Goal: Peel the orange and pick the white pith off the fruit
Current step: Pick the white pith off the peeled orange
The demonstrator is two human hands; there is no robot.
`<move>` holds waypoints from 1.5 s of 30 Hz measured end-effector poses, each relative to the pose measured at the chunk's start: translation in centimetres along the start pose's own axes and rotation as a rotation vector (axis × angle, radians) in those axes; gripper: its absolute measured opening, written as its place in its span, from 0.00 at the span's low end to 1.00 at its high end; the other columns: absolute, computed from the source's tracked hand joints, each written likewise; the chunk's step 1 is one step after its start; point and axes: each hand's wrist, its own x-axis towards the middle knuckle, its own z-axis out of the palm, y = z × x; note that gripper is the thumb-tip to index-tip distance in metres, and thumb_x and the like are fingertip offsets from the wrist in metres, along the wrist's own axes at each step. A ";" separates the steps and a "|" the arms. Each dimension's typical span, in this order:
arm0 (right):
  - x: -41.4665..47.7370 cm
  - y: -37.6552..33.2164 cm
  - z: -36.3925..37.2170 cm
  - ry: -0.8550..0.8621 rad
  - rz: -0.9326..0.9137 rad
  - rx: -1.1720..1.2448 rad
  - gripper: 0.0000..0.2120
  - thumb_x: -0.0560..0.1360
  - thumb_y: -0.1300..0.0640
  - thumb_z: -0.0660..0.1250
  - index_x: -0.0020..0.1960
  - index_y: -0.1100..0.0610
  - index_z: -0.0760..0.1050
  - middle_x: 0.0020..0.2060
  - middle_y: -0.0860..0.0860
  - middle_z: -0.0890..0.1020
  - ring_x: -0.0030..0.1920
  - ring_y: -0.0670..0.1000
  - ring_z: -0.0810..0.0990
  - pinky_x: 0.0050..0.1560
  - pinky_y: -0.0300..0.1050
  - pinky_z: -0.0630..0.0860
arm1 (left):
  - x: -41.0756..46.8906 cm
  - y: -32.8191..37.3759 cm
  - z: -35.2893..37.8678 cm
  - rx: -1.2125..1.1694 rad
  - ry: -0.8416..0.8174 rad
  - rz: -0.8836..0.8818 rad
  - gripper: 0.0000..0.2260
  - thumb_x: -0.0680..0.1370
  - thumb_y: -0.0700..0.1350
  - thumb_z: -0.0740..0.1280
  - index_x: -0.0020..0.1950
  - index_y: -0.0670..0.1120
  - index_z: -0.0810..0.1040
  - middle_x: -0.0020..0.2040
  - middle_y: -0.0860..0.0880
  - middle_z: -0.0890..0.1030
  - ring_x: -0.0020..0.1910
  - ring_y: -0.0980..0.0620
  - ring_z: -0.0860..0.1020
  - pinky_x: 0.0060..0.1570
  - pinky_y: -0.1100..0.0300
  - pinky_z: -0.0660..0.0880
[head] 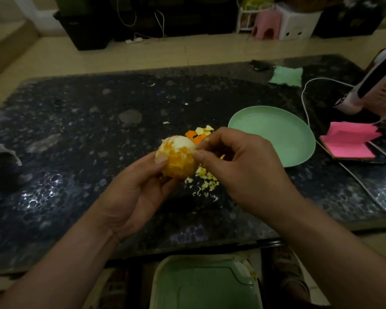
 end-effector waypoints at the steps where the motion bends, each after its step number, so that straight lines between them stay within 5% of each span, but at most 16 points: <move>1: 0.0 0.0 0.1 0.017 -0.008 -0.007 0.02 0.78 0.53 0.77 0.48 0.48 0.85 0.40 0.42 0.84 0.40 0.43 0.80 0.41 0.34 0.73 | 0.0 0.0 0.1 -0.004 -0.011 0.006 0.29 0.73 0.51 0.80 0.71 0.41 0.80 0.74 0.39 0.78 0.71 0.44 0.78 0.66 0.54 0.78; 8: -0.1 0.0 -0.1 0.059 -0.113 -0.137 0.01 0.78 0.53 0.76 0.50 0.49 0.85 0.42 0.43 0.84 0.42 0.45 0.81 0.42 0.41 0.78 | 0.2 -0.1 -0.1 0.134 -0.021 0.068 0.25 0.80 0.45 0.68 0.77 0.41 0.73 0.74 0.40 0.78 0.73 0.42 0.77 0.68 0.54 0.77; 19: -0.1 0.1 0.5 0.094 -0.268 -0.362 0.05 0.78 0.56 0.70 0.44 0.56 0.79 0.39 0.49 0.79 0.38 0.51 0.76 0.38 0.56 0.76 | 0.1 -0.1 0.5 0.265 0.038 0.136 0.22 0.80 0.38 0.63 0.74 0.38 0.74 0.69 0.41 0.82 0.68 0.44 0.81 0.61 0.59 0.79; 26: 0.0 0.2 0.7 0.135 -0.265 -0.318 0.04 0.76 0.59 0.72 0.43 0.56 0.79 0.39 0.48 0.78 0.39 0.50 0.76 0.40 0.53 0.76 | 0.1 0.1 0.7 0.225 0.036 0.133 0.23 0.80 0.40 0.68 0.75 0.38 0.74 0.70 0.39 0.81 0.67 0.45 0.81 0.61 0.59 0.79; 32: 0.0 -0.1 -0.2 0.048 -0.062 0.015 0.04 0.81 0.58 0.71 0.48 0.53 0.84 0.41 0.44 0.83 0.38 0.44 0.79 0.39 0.34 0.72 | -0.2 0.7 0.4 0.106 -0.009 0.077 0.32 0.73 0.51 0.80 0.72 0.37 0.78 0.72 0.37 0.79 0.70 0.43 0.80 0.64 0.55 0.79; 36: -0.1 -0.1 -0.2 0.028 -0.084 -0.032 0.02 0.81 0.56 0.72 0.50 0.52 0.84 0.41 0.43 0.82 0.40 0.43 0.79 0.39 0.31 0.70 | -0.2 0.8 0.3 0.098 -0.004 0.083 0.31 0.75 0.50 0.78 0.74 0.37 0.76 0.73 0.38 0.78 0.71 0.43 0.79 0.66 0.54 0.78; 45: -0.1 0.6 0.4 0.069 -0.193 -0.343 0.05 0.80 0.52 0.71 0.47 0.53 0.82 0.41 0.46 0.81 0.42 0.48 0.79 0.44 0.51 0.77 | 0.2 0.1 0.1 0.263 0.059 0.153 0.26 0.77 0.43 0.70 0.75 0.39 0.74 0.70 0.40 0.81 0.70 0.42 0.79 0.66 0.55 0.78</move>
